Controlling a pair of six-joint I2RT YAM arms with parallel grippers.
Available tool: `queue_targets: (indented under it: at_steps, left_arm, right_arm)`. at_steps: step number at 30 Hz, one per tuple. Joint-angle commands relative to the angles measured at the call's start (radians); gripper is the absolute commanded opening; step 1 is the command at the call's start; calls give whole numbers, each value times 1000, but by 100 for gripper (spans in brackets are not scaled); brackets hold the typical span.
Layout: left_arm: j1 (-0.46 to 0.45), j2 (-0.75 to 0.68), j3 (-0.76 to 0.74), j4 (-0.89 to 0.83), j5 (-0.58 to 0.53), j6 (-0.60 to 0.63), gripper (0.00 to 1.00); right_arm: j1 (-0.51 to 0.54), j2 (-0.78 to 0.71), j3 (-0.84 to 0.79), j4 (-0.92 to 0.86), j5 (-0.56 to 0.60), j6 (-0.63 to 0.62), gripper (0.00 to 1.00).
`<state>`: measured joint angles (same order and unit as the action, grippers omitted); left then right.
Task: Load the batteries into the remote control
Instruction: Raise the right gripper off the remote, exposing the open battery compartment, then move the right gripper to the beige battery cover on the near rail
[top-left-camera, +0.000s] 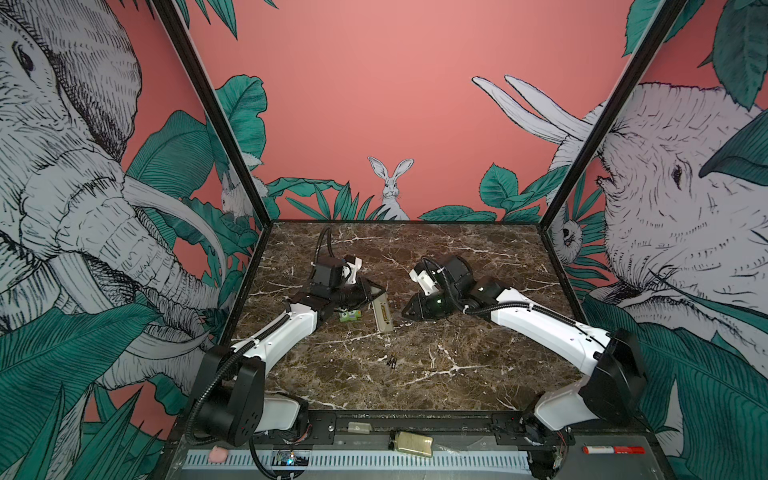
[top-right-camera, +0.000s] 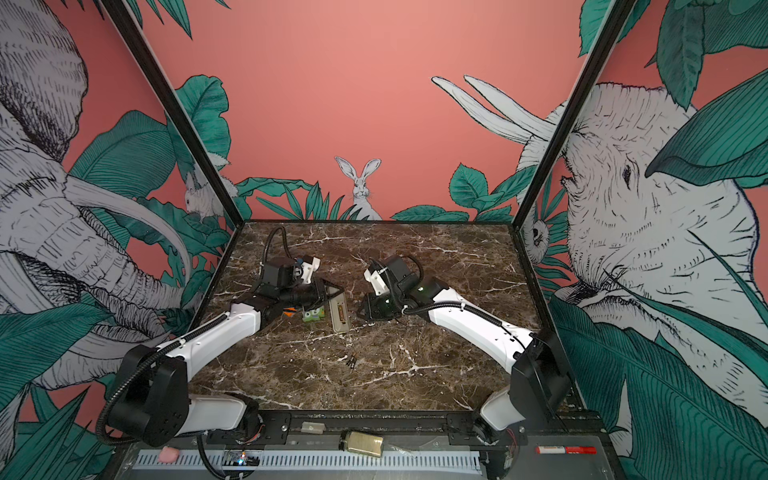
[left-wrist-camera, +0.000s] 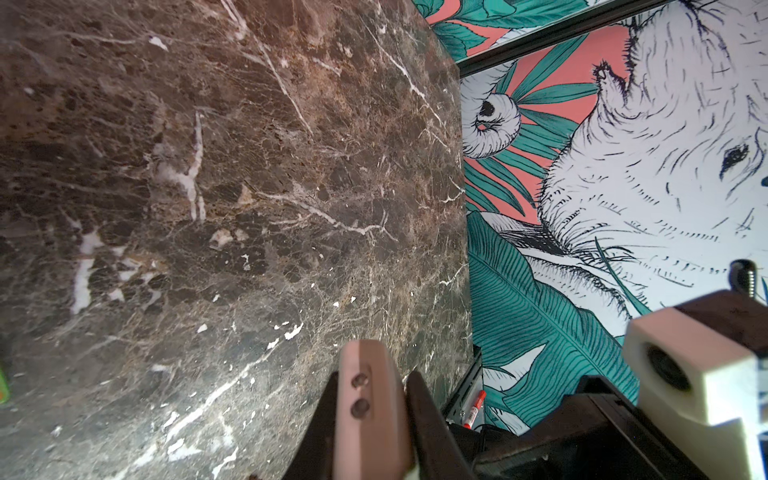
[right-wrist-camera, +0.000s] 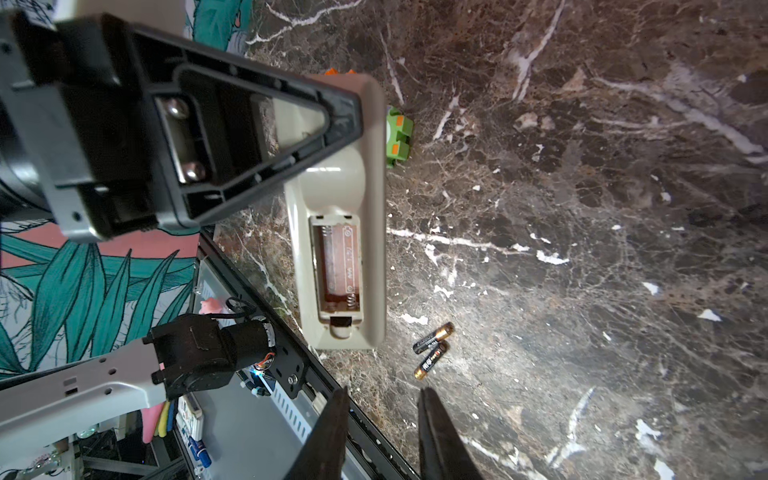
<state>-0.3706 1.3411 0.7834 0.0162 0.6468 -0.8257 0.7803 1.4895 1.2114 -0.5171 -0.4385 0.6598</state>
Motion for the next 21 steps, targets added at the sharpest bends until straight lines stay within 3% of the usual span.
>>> queue_targets:
  at_steps: [1, 12, 21]
  left_arm:
    - [10, -33, -4, -6, -10, 35, 0]
    - [67, -106, -75, -70, -33, 53, 0]
    - [147, -133, -106, -141, -71, 97, 0]
  right_arm:
    - [-4, -18, -10, -40, 31, -39, 35]
    - [31, -31, 28, -125, 44, -251, 46]
    - [173, 64, 136, -238, 26, -329, 45]
